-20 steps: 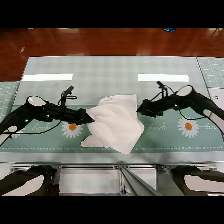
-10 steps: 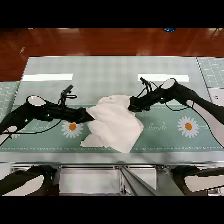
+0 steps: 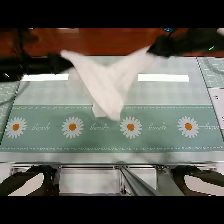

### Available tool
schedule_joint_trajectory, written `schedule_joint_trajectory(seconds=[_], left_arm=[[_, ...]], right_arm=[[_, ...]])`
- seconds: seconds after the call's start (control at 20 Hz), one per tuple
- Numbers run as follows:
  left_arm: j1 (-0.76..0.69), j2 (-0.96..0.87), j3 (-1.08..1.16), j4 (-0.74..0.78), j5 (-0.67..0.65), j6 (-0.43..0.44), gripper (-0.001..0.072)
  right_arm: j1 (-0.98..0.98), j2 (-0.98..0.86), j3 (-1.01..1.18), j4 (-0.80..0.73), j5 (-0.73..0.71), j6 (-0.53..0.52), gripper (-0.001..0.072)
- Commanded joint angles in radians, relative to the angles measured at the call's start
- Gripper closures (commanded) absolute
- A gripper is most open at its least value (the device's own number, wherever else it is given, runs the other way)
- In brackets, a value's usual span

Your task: Fold the shirts.

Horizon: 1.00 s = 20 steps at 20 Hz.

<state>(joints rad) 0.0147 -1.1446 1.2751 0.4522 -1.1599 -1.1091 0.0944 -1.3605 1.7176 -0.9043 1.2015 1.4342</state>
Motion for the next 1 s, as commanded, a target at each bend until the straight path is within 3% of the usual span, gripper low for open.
schedule_joint_trajectory(seconds=[0.0, 0.15, 0.3, 0.5, 0.75, 0.95], left_arm=[[0.012, 0.017, 0.389, 0.095, -0.059, -0.093, 0.0680], [0.012, 0.032, 0.653, 0.330, -0.132, -0.215, 0.0680], [0.013, 0.092, 0.782, 0.478, -0.125, -0.266, 0.0680], [0.019, 0.219, 0.789, 0.509, -0.062, -0.266, 0.0680], [0.019, 0.335, 0.774, 0.510, -0.203, -0.286, 0.0680], [0.016, 0.400, 0.546, 0.509, -0.316, -0.355, 0.0680]], right_arm=[[-0.018, 0.101, 0.293, -0.114, 0.066, 0.043, 0.0692], [-0.019, 0.244, 0.340, -0.238, 0.059, 0.043, 0.0692], [-0.019, 0.397, 0.340, -0.380, 0.057, 0.051, 0.0692], [-0.018, 0.543, 0.340, -0.459, 0.009, 0.055, 0.0692], [-0.019, 0.616, 0.339, -0.460, 0.105, 0.059, 0.0692], [-0.018, 0.616, 0.234, -0.464, 0.264, 0.078, 0.0691]])
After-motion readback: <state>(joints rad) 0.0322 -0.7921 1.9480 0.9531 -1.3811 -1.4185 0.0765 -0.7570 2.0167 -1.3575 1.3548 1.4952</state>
